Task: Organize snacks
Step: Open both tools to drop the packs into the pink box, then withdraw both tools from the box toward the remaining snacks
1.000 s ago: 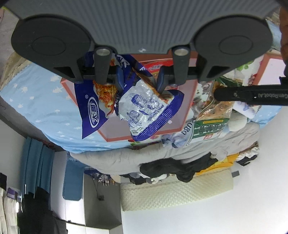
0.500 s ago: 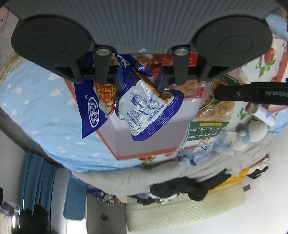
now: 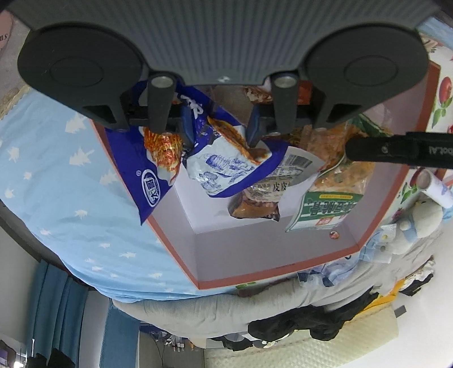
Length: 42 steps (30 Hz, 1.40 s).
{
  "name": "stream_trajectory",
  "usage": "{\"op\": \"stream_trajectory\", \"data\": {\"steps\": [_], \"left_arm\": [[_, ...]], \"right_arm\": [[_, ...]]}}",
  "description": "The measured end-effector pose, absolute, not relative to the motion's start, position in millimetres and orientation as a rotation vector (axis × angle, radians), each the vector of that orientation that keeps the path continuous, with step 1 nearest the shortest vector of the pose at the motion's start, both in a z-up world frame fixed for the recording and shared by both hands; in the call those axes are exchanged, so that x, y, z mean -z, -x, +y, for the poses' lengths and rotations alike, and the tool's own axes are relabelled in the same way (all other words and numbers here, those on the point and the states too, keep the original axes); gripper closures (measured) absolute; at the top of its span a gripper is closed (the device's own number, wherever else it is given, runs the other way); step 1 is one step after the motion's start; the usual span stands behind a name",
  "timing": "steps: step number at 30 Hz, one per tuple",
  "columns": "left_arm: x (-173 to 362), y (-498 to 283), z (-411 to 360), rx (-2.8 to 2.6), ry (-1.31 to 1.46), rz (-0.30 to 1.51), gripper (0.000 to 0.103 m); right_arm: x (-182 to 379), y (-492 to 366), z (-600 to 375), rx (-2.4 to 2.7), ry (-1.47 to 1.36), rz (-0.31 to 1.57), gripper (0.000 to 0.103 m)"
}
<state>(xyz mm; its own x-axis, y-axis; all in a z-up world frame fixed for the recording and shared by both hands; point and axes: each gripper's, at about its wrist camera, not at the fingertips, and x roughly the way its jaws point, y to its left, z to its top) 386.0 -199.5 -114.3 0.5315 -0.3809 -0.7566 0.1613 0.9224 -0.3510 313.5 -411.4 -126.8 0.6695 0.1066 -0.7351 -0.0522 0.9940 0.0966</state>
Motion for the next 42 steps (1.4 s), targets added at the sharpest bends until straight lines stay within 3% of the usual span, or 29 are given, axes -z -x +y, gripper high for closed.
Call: {"op": "stream_trajectory", "data": {"steps": [1, 2, 4, 24, 42], "left_arm": [[113.7, -386.2, -198.7, 0.325, 0.257, 0.959, 0.025], [111.4, -385.1, -197.8, 0.321, 0.263, 0.958, 0.025], [105.4, -382.1, -196.2, 0.32, 0.264, 0.947, 0.025], [32.4, -269.1, -149.9, 0.335, 0.259, 0.803, 0.025], [16.7, -190.5, -92.8, 0.306, 0.245, 0.721, 0.025]], "right_arm": [[126.0, -313.2, -411.7, -0.092, -0.076, 0.836, 0.052], [125.1, -314.3, -412.5, -0.088, -0.08, 0.84, 0.04], [120.5, -309.6, -413.6, -0.085, -0.078, 0.827, 0.032], [59.6, -211.5, -391.8, -0.081, -0.167, 0.681, 0.032], [41.8, -151.4, -343.2, -0.116, -0.173, 0.57, 0.032]]}}
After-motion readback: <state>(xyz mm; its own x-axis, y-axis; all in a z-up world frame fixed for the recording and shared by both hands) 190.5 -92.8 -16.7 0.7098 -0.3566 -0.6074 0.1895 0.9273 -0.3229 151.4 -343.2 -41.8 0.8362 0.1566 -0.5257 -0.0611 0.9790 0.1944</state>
